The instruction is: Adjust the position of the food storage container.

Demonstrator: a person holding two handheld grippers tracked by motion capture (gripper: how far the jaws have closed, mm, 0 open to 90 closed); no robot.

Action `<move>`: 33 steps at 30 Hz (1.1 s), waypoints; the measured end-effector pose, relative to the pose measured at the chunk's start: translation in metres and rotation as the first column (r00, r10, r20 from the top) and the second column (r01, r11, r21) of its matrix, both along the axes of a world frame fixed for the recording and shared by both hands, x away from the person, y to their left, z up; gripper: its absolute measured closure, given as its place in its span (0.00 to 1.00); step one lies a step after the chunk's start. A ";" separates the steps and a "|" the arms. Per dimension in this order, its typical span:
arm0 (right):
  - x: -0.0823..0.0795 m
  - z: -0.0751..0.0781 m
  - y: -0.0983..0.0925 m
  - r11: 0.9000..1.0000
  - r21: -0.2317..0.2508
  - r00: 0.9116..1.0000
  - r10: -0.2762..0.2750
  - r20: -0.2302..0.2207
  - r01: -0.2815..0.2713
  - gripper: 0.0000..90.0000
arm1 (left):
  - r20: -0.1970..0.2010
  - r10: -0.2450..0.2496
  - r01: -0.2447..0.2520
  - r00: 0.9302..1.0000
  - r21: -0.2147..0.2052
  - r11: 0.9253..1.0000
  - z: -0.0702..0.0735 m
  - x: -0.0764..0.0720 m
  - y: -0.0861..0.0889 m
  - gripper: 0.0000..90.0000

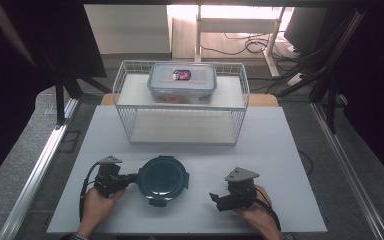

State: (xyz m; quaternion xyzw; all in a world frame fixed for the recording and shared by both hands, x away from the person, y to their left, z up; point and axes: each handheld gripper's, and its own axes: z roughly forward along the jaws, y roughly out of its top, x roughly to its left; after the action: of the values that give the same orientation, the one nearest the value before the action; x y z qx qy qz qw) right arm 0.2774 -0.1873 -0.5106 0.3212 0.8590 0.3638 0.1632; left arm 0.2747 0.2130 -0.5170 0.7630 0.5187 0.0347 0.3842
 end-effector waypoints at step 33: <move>0.000 0.003 -0.006 0.999 -0.028 0.999 0.041 -0.008 -0.041 0.01 | 0.028 -0.141 0.140 0.990 0.032 0.990 0.002 -0.001 -0.047 0.90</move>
State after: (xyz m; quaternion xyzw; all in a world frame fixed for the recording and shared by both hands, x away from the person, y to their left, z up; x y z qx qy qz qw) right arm 0.2773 -0.1928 -0.5073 0.3026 0.8711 0.3536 0.1568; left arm 0.2740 0.1664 -0.5153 0.8028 0.4571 0.0270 0.3819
